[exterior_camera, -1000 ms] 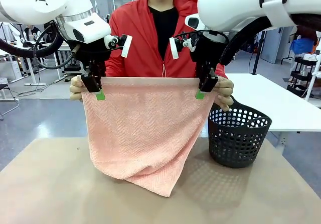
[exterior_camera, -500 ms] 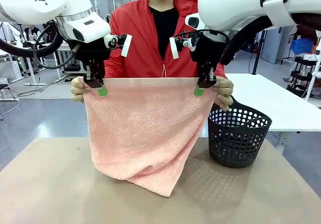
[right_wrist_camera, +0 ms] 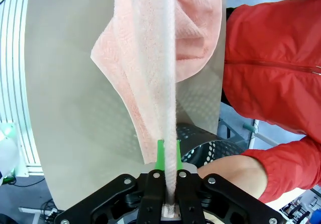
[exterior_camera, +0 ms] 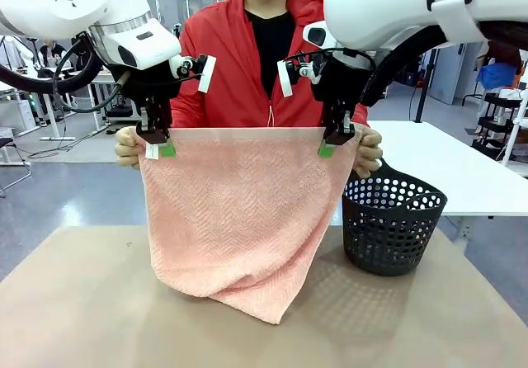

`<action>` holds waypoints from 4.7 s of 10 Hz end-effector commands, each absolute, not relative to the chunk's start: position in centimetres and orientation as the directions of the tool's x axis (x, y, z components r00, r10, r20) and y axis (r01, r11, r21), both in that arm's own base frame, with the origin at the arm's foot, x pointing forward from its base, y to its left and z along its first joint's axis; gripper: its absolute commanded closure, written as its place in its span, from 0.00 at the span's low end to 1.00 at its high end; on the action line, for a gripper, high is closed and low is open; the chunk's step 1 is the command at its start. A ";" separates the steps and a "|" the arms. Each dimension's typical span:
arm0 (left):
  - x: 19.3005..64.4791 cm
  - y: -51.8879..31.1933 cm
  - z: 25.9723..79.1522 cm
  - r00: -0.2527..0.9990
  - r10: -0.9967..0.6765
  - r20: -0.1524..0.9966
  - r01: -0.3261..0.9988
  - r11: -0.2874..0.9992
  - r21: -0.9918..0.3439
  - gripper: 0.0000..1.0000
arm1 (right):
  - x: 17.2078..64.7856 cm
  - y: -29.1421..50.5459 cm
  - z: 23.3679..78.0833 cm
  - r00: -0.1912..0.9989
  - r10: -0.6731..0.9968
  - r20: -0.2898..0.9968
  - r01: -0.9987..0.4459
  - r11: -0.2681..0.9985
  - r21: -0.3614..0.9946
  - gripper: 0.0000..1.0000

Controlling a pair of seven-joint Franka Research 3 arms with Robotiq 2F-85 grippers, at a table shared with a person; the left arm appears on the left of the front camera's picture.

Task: Fold the towel.
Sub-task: Grab the top end of the 100 cm Hotel Towel extended by the human, then release the end of the 100 cm Hotel Towel you were holding and grab the top end of the folded side.

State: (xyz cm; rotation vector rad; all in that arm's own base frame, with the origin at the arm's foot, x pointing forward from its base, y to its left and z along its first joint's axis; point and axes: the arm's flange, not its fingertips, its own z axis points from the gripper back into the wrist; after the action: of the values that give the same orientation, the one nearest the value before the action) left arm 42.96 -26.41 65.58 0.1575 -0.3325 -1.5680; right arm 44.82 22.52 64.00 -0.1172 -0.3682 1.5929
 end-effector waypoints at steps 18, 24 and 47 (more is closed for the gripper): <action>43.1 -26.5 65.6 -0.031 -0.994 0.108 0.952 0.004 0.306 1.00 | 44.9 22.4 64.1 -0.060 0.987 0.151 -0.952 -0.011 -0.307 1.00; 43.1 -26.5 65.6 -0.031 -0.994 0.108 0.952 0.004 0.306 1.00 | 44.9 22.4 64.1 -0.060 0.987 0.151 -0.952 -0.011 -0.307 1.00; 43.1 -26.5 65.6 -0.031 -0.994 0.108 0.952 0.004 0.306 1.00 | 44.9 22.4 64.1 -0.060 0.987 0.151 -0.952 -0.011 -0.307 1.00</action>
State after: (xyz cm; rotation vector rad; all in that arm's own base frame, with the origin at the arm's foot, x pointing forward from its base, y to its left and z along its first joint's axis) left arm 43.01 -26.53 65.47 0.1561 -0.3303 -1.5702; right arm 44.82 22.52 64.12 -0.1181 -0.3706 1.5930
